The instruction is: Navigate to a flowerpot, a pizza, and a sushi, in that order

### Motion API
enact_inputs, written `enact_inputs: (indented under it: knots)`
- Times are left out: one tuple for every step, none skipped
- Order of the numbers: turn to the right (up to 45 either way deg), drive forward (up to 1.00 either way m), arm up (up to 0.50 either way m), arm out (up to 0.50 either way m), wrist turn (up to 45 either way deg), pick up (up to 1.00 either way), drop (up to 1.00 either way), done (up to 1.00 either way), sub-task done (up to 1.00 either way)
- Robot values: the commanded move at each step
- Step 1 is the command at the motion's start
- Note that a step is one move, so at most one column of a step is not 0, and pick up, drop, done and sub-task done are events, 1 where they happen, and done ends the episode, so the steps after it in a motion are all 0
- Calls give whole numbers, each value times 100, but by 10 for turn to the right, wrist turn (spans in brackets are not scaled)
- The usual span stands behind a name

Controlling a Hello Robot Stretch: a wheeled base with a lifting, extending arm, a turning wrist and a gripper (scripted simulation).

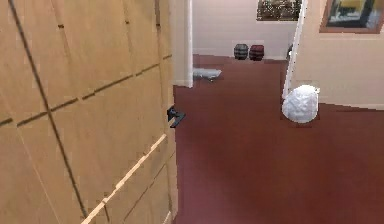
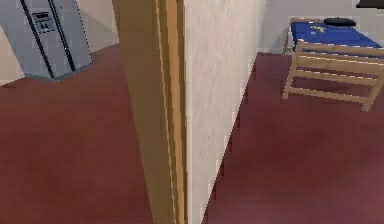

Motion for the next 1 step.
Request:
enact_inputs:
  knots:
    - [120, 0, 0, 0, 0, 0, 0, 0, 0]
